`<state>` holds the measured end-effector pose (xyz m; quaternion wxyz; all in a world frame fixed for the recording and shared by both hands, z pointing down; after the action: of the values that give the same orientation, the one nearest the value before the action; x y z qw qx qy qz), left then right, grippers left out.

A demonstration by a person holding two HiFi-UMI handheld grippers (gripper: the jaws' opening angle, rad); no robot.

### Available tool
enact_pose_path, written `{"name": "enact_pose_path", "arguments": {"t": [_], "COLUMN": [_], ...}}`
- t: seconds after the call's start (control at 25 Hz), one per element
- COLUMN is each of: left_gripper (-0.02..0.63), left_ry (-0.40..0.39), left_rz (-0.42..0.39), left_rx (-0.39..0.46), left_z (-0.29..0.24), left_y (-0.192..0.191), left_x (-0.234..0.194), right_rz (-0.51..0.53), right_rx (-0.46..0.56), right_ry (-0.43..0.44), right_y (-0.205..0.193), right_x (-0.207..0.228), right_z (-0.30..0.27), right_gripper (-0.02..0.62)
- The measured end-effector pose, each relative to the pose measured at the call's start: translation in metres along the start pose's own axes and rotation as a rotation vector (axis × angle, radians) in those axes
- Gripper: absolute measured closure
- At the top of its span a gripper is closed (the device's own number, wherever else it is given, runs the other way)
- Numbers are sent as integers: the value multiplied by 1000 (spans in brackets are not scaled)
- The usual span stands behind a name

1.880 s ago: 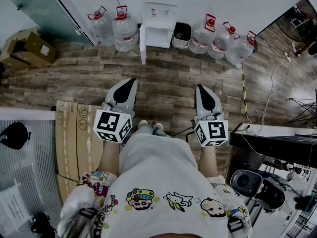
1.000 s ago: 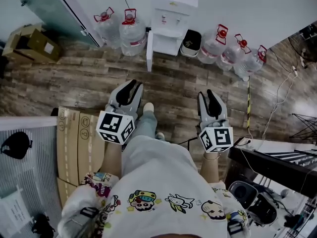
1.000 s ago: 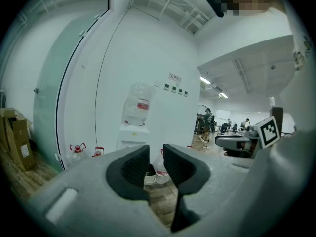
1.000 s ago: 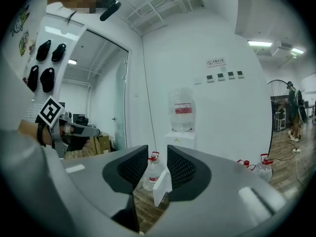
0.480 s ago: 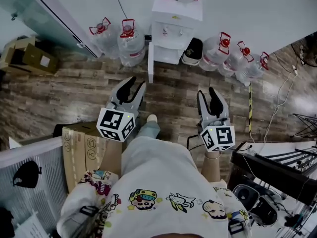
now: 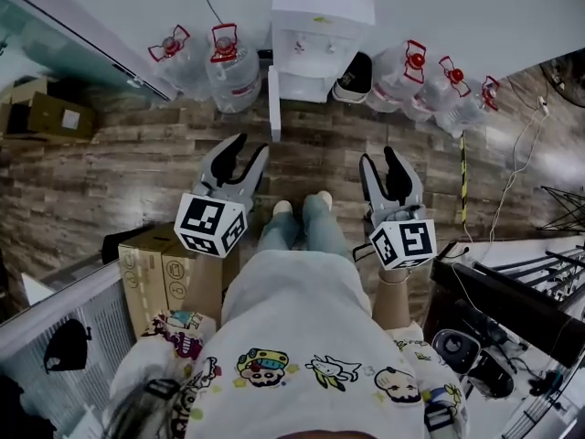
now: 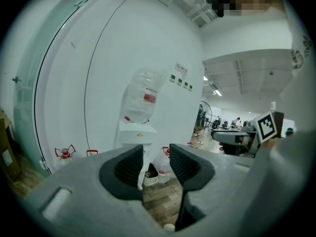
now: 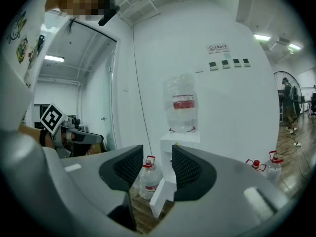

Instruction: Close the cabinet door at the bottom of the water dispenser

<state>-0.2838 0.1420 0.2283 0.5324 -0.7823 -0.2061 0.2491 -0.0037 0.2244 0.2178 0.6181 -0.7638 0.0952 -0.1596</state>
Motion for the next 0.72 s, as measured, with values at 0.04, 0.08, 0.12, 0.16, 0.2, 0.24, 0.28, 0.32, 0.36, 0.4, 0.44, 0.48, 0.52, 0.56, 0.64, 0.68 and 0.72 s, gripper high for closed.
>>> {"name": "enact_pose_path", "arguments": {"t": [0.04, 0.08, 0.12, 0.16, 0.2, 0.24, 0.28, 0.32, 0.36, 0.4, 0.44, 0.48, 0.52, 0.56, 0.64, 0.68, 0.72], "left_gripper": [445, 445, 443, 443, 443, 443, 443, 443, 443, 443, 443, 443, 443, 443, 443, 443, 443], "left_ry": [0, 3, 7, 14, 21, 30, 41, 51, 61, 69, 78, 86, 94, 102, 116, 123, 131], "left_rz": [2, 5, 8, 12, 15, 19, 22, 25, 28, 29, 30, 31, 32, 32, 35, 37, 38], "left_rx": [-9, -16, -20, -23, -25, -27, -29, -30, -29, -27, -23, -19, -13, -7, 5, 11, 17], "left_z": [-3, -7, -12, -16, -22, -28, -35, -41, -49, -56, -65, -75, -85, -96, -117, -127, -135], "left_y": [-2, -3, -3, -4, -4, -5, -5, -4, -2, 1, 6, 11, 16, 22, 34, 38, 42], "left_x": [-1, -2, -4, -5, -6, -7, -8, -8, -8, -8, -7, -7, -7, -8, -8, -8, -7], "right_rz": [-5, -9, -12, -14, -17, -20, -21, -22, -20, -18, -16, -16, -16, -13, -3, 2, 7], "right_rx": [-7, -13, -18, -21, -22, -23, -24, -25, -25, -25, -25, -25, -26, -26, -27, -26, -26], "right_ry": [2, 4, 8, 12, 17, 23, 31, 40, 49, 58, 66, 77, 88, 100, 121, 131, 141], "right_y": [-1, -3, -4, -4, -5, -6, -6, -6, -4, -1, 2, 6, 10, 14, 22, 26, 29], "right_x": [3, 6, 10, 15, 21, 27, 34, 41, 48, 57, 65, 74, 83, 92, 110, 119, 127], "right_z": [-3, -7, -11, -17, -22, -27, -33, -39, -45, -51, -58, -65, -73, -81, -98, -105, -112], "right_gripper": [419, 417, 417, 417, 417, 417, 417, 416, 416, 416, 416, 416, 416, 416, 416, 416, 416]}}
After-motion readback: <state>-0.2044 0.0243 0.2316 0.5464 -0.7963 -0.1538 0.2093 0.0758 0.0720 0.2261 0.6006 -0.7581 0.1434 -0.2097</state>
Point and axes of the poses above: the fingertips, and each gripper's own axes: z backward along the fingers, x to its right, y out of its top, the point moved 9 cm from there along z, backward along the fingers, and after that the axes turned 8 degrees about y, right-handed, at the moved point
